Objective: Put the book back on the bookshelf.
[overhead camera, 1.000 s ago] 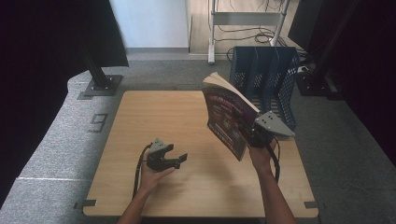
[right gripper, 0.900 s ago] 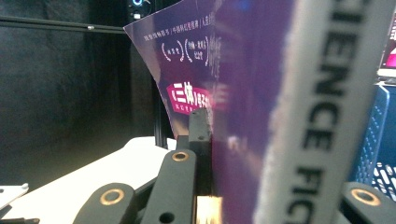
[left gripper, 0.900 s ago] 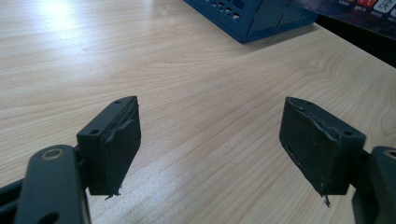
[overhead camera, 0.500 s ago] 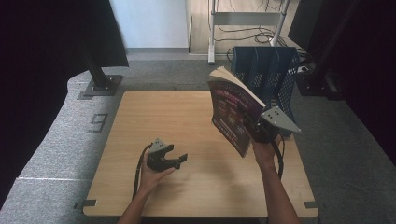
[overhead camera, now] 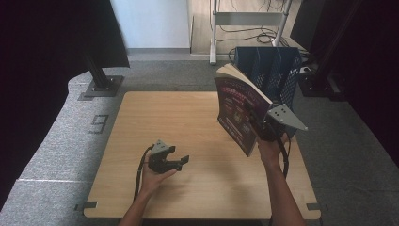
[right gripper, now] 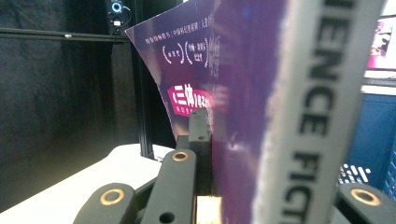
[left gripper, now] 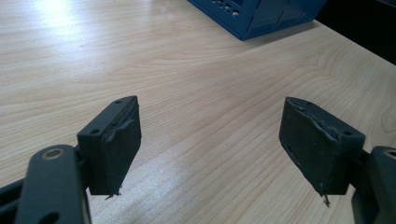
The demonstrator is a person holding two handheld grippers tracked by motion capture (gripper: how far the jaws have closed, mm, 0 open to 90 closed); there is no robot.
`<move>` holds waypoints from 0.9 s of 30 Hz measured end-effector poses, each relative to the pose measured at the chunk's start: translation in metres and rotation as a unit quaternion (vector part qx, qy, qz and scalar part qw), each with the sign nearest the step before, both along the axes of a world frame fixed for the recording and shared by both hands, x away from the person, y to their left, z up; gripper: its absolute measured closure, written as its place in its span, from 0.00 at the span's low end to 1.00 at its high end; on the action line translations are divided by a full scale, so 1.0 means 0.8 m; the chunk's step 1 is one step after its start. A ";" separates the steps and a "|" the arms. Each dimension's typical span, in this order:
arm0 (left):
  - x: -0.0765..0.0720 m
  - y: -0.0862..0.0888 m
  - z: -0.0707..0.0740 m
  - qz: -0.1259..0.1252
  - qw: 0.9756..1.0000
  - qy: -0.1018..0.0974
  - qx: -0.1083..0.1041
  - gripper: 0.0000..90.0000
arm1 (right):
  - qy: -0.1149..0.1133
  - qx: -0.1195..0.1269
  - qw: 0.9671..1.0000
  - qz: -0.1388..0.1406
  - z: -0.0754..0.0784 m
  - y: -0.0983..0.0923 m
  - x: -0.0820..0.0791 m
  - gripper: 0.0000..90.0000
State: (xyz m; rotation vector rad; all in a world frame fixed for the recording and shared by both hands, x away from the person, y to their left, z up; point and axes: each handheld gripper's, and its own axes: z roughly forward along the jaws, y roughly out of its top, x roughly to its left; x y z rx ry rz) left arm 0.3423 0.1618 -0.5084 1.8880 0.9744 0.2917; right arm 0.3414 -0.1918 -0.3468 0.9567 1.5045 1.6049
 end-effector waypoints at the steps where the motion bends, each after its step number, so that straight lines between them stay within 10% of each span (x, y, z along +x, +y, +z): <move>1: 0.000 0.000 0.000 0.000 1.000 0.000 0.000 0.23 | 0.000 0.000 1.000 -0.001 0.000 -0.001 0.000 0.91; 27: 0.000 0.001 -0.001 0.001 1.000 0.002 0.002 0.23 | -0.001 0.008 0.999 -0.032 0.006 -0.019 0.012 0.91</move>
